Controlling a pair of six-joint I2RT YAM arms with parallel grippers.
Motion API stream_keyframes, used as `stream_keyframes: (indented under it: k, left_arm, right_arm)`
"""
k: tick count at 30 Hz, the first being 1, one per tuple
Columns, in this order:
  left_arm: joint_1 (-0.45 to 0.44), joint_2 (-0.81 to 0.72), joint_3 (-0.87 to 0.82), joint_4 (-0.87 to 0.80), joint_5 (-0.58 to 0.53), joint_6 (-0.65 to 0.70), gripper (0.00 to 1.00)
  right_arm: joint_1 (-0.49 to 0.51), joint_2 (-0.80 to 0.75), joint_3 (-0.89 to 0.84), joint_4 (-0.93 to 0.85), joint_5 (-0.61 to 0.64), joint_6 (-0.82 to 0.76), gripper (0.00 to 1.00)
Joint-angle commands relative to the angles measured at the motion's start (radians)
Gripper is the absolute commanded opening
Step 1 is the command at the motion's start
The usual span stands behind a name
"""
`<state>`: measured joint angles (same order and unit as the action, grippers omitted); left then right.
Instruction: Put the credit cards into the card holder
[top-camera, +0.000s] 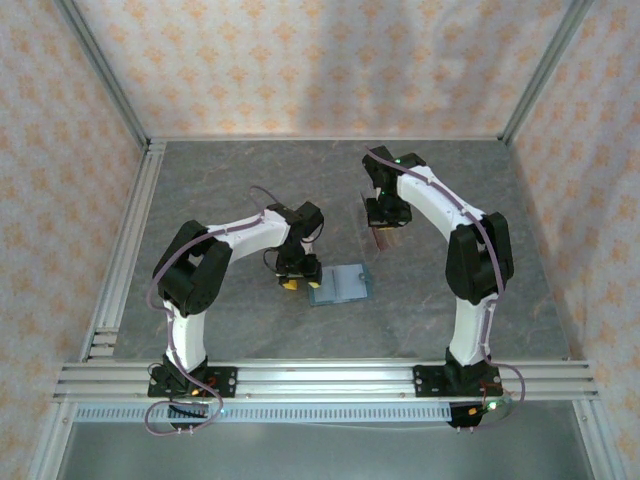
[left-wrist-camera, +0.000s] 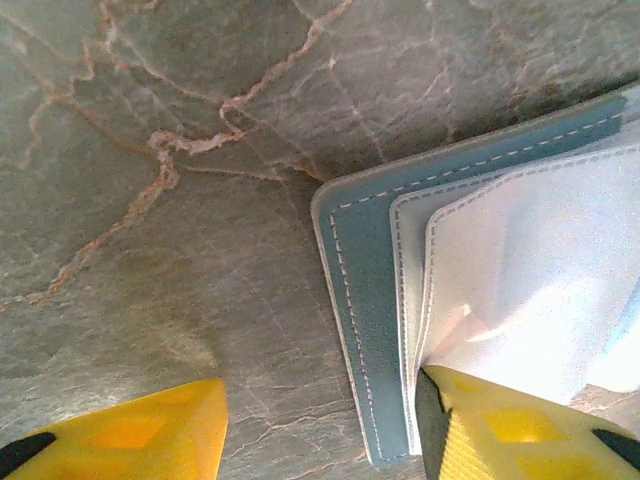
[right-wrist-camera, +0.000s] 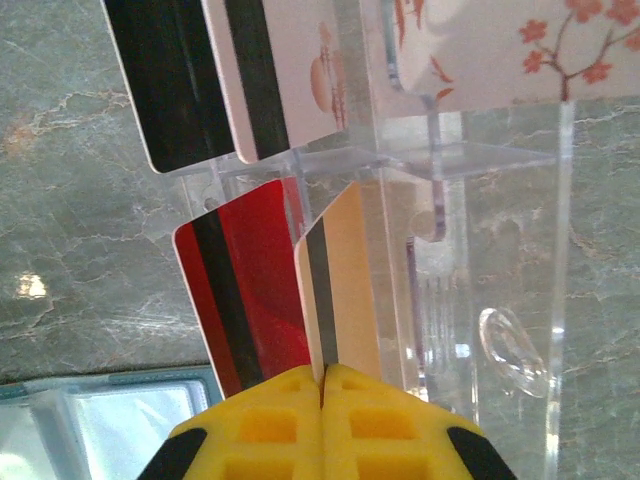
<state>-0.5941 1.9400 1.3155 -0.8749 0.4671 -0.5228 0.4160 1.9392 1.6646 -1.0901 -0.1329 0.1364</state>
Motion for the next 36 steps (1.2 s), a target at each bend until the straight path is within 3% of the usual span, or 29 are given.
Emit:
stream_keyframes:
  k: [1, 11, 18, 27, 36]
  left_arm:
    - [-0.001, -0.020, -0.001, -0.005, -0.006, 0.001, 0.53]
    - [-0.003, -0.098, 0.026, -0.024, 0.018, 0.006, 0.56]
    - [-0.015, -0.058, 0.069, -0.039, 0.006, 0.004, 0.56]
    - [-0.016, 0.032, 0.069, -0.032, -0.017, 0.005, 0.51]
    - [-0.016, 0.042, 0.021, -0.026, -0.033, 0.012, 0.46]
  right_arm:
    - [0.003, -0.011, 0.009, -0.059, 0.048, -0.011, 0.00]
    - [0.005, -0.093, 0.072, -0.109, 0.073, -0.011, 0.00]
    - [0.018, -0.184, 0.080, -0.107, 0.051, 0.012, 0.00]
    - [0.070, -0.424, -0.208, 0.181, -0.172, 0.067, 0.00]
    - [0.175, -0.526, -0.529, 0.535, -0.325, 0.151, 0.00]
